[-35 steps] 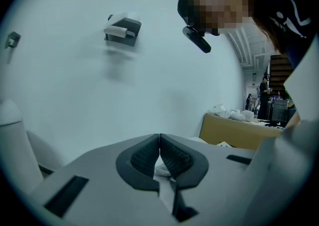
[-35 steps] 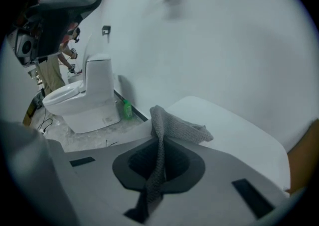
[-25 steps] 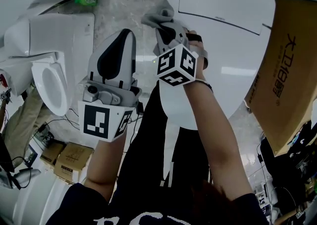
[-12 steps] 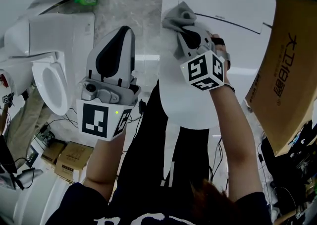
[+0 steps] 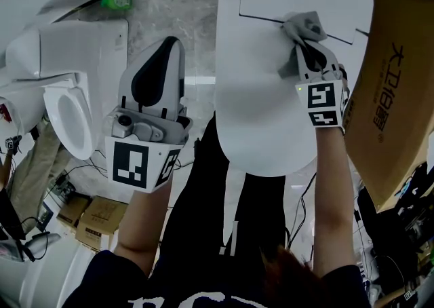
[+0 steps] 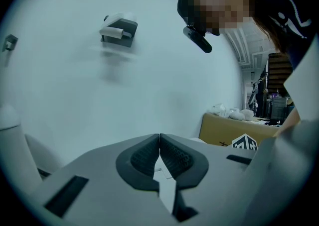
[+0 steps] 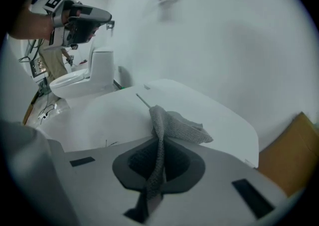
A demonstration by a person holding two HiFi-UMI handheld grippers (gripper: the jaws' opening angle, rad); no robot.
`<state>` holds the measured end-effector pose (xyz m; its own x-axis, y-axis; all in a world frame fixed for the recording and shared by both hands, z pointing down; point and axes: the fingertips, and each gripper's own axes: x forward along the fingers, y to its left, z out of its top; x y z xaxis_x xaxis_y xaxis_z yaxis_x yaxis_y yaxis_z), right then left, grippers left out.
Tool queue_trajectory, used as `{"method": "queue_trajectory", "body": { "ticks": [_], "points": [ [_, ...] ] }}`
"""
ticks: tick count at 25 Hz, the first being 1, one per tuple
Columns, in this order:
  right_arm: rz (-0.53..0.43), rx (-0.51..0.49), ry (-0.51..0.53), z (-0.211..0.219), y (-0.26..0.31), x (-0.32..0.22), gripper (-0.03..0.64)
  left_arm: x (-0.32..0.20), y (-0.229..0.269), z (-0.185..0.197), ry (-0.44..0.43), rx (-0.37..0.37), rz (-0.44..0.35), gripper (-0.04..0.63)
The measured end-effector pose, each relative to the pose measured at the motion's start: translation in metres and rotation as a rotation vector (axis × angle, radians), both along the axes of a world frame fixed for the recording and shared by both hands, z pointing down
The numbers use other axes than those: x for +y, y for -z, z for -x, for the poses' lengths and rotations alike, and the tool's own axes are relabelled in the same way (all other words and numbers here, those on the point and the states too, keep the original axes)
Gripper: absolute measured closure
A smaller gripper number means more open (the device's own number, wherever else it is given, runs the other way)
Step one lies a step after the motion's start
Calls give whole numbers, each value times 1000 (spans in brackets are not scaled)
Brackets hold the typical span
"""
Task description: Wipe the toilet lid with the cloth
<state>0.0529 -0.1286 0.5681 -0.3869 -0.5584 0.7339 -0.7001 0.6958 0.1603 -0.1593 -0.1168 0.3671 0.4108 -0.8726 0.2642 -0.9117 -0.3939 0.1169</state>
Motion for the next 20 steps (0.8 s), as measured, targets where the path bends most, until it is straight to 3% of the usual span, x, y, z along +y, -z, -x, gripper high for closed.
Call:
{"method": "queue_trajectory", "body": {
  "ticks": [6,14,20],
  "points": [
    [8,38,-78,-44,-2,-3,592,0,2,-2,-5,-1,-3,574],
    [20,74,-327,-139,-7,10,592,4,0,-6,-11,-1,-2,574],
    [16,79,-422,-163,-7,22,592,5,1,-6,-17,1,0,574]
  ]
}}
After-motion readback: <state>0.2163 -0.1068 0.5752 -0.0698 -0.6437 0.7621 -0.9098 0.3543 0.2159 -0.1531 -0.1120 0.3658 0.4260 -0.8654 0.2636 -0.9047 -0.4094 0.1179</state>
